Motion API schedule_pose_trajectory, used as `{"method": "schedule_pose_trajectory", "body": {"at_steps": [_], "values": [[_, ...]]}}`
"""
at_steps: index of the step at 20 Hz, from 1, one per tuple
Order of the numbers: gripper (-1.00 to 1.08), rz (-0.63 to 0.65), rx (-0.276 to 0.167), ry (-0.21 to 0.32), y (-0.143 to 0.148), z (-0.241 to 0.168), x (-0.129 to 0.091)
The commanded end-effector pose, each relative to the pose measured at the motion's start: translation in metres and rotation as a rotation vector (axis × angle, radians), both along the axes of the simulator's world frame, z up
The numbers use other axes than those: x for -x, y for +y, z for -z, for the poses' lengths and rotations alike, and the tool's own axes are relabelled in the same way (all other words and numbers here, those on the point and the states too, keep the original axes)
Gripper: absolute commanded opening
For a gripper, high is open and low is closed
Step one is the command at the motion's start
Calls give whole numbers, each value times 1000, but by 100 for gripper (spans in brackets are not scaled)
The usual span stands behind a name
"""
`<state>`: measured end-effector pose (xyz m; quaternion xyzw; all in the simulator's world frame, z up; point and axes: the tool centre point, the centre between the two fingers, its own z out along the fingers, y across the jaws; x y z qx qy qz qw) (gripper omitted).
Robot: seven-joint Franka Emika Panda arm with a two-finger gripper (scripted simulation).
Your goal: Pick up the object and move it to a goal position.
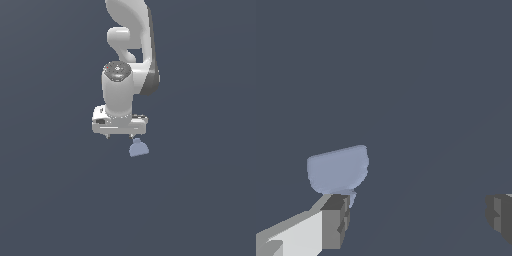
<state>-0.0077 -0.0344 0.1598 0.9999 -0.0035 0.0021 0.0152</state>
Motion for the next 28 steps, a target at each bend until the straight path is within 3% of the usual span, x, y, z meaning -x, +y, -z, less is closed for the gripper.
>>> {"method": "schedule_pose_trajectory", "body": {"at_steps": [1, 9, 17, 28], "values": [[100, 0, 0, 0, 0, 0, 0], [100, 7, 7, -37, -4, -14, -12], [100, 26, 5, -36, -3, -12, -11], [100, 180, -10, -35, 11, 2, -7]]}}
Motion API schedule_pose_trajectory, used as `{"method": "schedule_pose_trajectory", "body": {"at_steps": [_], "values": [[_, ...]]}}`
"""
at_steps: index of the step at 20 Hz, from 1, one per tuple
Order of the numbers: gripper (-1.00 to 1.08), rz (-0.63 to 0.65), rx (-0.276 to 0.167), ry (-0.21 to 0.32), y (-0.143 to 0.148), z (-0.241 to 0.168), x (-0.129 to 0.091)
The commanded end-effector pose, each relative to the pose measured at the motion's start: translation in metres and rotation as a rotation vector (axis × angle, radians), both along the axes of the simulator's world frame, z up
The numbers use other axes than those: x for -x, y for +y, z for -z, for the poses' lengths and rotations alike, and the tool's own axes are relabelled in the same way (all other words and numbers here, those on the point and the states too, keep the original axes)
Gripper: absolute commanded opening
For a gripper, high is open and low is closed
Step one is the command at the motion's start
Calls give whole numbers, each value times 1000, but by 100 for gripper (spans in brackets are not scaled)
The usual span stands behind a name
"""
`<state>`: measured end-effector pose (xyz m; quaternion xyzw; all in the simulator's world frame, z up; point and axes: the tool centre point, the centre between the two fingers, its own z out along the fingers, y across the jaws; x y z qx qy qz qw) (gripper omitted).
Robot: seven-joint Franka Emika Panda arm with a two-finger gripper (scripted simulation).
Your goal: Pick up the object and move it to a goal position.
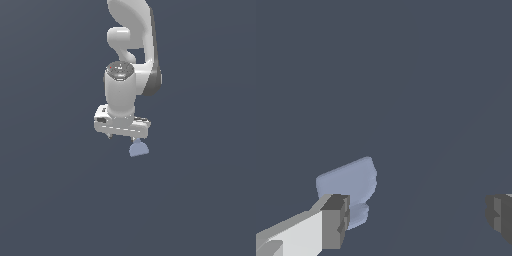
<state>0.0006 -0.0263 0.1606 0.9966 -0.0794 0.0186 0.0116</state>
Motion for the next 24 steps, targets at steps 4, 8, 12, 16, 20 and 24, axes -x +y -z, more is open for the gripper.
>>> {"method": "schedule_pose_trajectory", "body": {"at_steps": [4, 8, 12, 16, 20, 24], "values": [[100, 122, -12, 2, 10, 11, 3], [100, 225, -21, 4, 18, 20, 6], [100, 328, -28, 7, 26, 29, 9], [100, 431, -34, 9, 34, 38, 13], [100, 534, -39, 12, 41, 47, 16], [100, 638, -43, 14, 48, 55, 20]]}}
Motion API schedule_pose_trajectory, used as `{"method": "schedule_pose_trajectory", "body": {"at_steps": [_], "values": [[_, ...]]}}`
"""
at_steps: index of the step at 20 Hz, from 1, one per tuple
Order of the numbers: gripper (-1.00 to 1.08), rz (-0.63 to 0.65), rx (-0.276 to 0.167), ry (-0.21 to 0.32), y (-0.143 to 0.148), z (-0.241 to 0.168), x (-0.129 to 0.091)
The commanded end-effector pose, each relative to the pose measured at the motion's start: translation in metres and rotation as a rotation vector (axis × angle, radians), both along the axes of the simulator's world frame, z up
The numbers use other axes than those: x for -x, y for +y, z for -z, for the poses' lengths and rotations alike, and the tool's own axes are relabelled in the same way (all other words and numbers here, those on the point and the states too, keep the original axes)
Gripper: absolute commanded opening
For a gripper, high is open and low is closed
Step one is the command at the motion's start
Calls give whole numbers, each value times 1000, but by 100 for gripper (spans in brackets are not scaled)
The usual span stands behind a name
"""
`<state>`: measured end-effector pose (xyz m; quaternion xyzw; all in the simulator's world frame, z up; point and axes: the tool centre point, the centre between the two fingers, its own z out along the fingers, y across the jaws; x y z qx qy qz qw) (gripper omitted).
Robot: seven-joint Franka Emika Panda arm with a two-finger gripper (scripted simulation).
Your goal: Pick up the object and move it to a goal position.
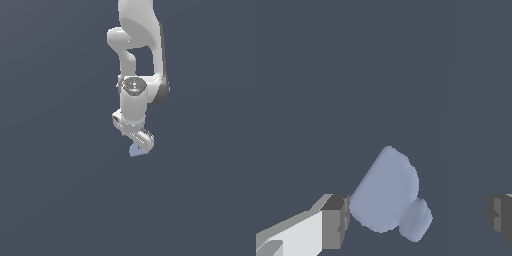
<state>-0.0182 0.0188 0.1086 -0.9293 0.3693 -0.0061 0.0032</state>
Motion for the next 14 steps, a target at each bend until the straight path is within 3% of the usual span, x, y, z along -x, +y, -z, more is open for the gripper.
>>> {"method": "schedule_pose_trajectory", "body": {"at_steps": [1, 14], "values": [[100, 67, -2, 2, 4, 5, 2], [100, 401, -6, 11, 24, 31, 16]]}}
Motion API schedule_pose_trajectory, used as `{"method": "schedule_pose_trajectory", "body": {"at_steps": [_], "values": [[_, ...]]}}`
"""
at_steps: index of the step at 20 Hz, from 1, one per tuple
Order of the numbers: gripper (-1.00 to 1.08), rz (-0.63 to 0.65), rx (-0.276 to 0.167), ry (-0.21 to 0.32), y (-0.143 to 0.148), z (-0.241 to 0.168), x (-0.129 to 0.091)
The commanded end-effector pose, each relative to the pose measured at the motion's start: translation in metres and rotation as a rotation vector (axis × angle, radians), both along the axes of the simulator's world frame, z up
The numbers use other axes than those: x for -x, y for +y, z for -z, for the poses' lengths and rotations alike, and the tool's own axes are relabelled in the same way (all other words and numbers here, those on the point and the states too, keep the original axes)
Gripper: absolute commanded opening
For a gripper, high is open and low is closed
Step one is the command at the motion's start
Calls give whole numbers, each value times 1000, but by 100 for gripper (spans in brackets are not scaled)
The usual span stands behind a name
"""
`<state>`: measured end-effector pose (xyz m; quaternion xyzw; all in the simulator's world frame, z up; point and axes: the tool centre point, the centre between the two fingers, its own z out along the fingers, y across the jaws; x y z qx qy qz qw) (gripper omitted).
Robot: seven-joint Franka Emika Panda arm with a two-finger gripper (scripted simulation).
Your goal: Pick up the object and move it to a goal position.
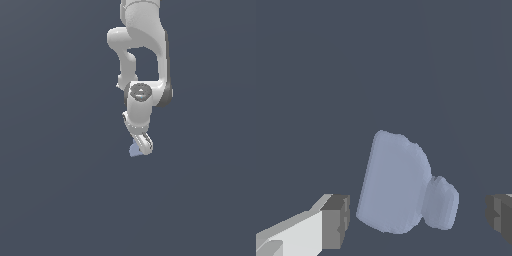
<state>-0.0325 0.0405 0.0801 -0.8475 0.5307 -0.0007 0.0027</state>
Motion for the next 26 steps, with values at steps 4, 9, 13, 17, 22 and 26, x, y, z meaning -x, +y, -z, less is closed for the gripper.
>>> {"method": "schedule_pose_trajectory", "body": {"at_steps": [4, 9, 13, 17, 22, 26], "values": [[100, 119, 1, 3, 6, 9, 5], [100, 189, 2, 4, 9, 14, 8], [100, 221, 3, 4, 11, 16, 9], [100, 232, 3, 4, 11, 17, 10], [100, 228, 3, 5, 11, 22, 10], [100, 230, 3, 5, 11, 37, 11]]}}
